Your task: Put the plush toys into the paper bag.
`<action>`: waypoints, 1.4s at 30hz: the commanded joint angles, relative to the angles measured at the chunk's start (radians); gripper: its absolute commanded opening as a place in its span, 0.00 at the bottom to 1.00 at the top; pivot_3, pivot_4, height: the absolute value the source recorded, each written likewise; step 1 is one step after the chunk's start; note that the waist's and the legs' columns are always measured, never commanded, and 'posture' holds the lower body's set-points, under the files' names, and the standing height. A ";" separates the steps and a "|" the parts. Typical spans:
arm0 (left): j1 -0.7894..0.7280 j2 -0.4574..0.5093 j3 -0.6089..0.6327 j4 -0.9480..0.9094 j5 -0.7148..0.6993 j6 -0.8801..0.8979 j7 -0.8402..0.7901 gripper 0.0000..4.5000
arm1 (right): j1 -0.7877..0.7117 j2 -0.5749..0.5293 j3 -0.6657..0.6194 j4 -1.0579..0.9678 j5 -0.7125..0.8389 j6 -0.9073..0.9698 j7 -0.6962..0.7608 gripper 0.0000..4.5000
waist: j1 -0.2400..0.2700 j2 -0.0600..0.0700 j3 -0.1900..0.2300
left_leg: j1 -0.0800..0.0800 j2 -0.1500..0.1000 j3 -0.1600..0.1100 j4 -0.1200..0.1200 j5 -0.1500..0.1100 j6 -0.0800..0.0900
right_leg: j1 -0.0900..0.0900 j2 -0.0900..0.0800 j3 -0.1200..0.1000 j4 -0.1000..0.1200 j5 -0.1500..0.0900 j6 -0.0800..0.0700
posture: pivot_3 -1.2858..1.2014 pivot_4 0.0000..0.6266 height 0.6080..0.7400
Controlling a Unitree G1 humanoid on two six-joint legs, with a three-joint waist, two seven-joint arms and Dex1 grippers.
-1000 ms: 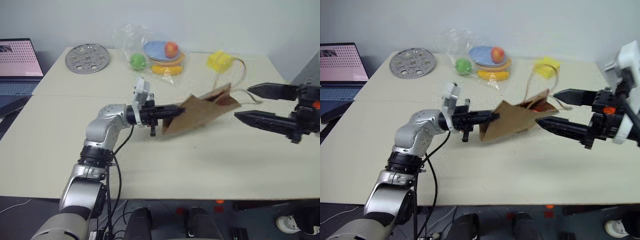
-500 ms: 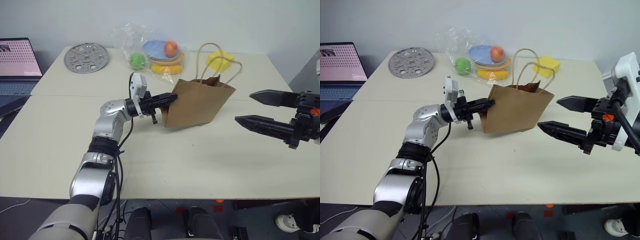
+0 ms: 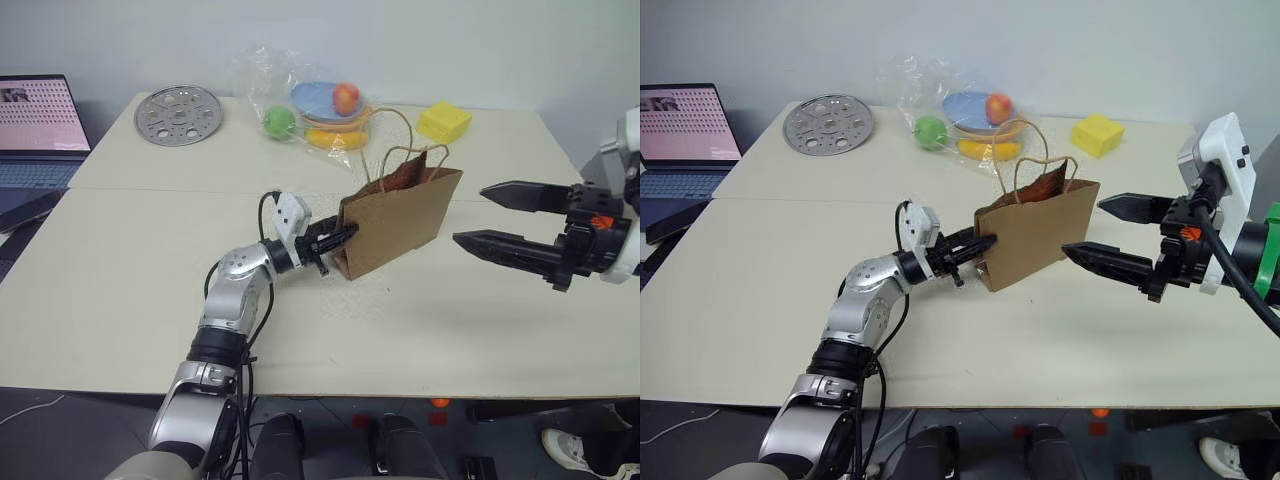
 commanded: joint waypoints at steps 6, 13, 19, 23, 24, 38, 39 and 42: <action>-0.078 -0.049 -0.047 0.141 0.083 -0.128 0.023 0.90 | -0.031 0.016 -0.007 0.005 -0.029 -0.025 0.012 1.00 | 0.003 0.000 0.000 | 0.000 0.000 0.000 0.000 0.000 0.000 | 0.000 0.000 0.000 0.000 0.000 0.000 | 0.52 0.24 1.00; -0.137 -0.073 -0.050 0.285 0.126 -0.200 0.053 0.90 | -0.007 0.017 -0.040 -0.007 -0.013 -0.013 -0.012 1.00 | 0.005 0.000 0.000 | 0.000 0.000 0.000 0.000 0.000 0.000 | 0.000 0.000 0.000 0.000 0.000 0.000 | 0.52 0.24 1.00; -0.176 -0.069 -0.031 0.341 0.115 -0.220 0.029 0.57 | 0.013 0.017 -0.056 -0.017 0.005 -0.019 -0.032 1.00 | 0.006 0.000 0.000 | 0.000 0.000 0.000 0.000 0.000 0.000 | 0.000 0.000 0.000 0.001 0.000 0.000 | 0.52 0.24 1.00; -0.191 -0.071 -0.027 0.363 0.119 -0.225 0.020 0.31 | 0.011 0.021 -0.050 -0.018 0.001 -0.023 -0.038 1.00 | 0.006 0.000 0.000 | 0.000 0.000 0.000 0.000 0.000 0.000 | 0.000 0.000 0.000 0.001 0.000 0.000 | 0.52 0.24 1.00; -0.196 -0.071 -0.026 0.371 0.119 -0.226 0.016 0.24 | 0.012 0.024 -0.048 -0.020 -0.002 -0.024 -0.038 1.00 | 0.006 0.000 0.000 | 0.000 0.000 0.000 0.000 0.000 0.000 | 0.000 0.000 0.000 0.001 0.000 0.000 | 0.52 0.24 1.00; -0.286 -0.035 0.019 0.342 -0.010 -0.101 -0.230 0.00 | -0.015 -0.004 -0.060 -0.004 0.004 -0.010 -0.022 1.00 | 0.005 0.000 0.000 | 0.000 0.000 0.000 0.000 0.000 0.000 | 0.000 0.001 -0.001 0.002 0.000 0.000 | 0.52 0.24 1.00; -0.289 -0.020 0.019 0.308 -0.048 -0.057 -0.307 0.00 | -0.019 -0.019 -0.069 0.003 0.006 -0.003 -0.010 1.00 | 0.005 0.000 0.000 | 0.000 0.000 0.000 0.000 0.000 0.000 | 0.000 0.001 -0.001 0.002 0.000 0.000 | 0.52 0.24 1.00; -0.297 0.023 0.006 0.252 -0.102 0.020 -0.466 0.00 | -0.040 -0.063 -0.089 0.030 0.041 0.013 0.015 1.00 | 0.004 0.000 0.000 | 0.000 0.000 0.000 0.000 0.000 0.000 | -0.001 0.001 -0.001 0.003 0.000 0.000 | 0.52 0.24 1.00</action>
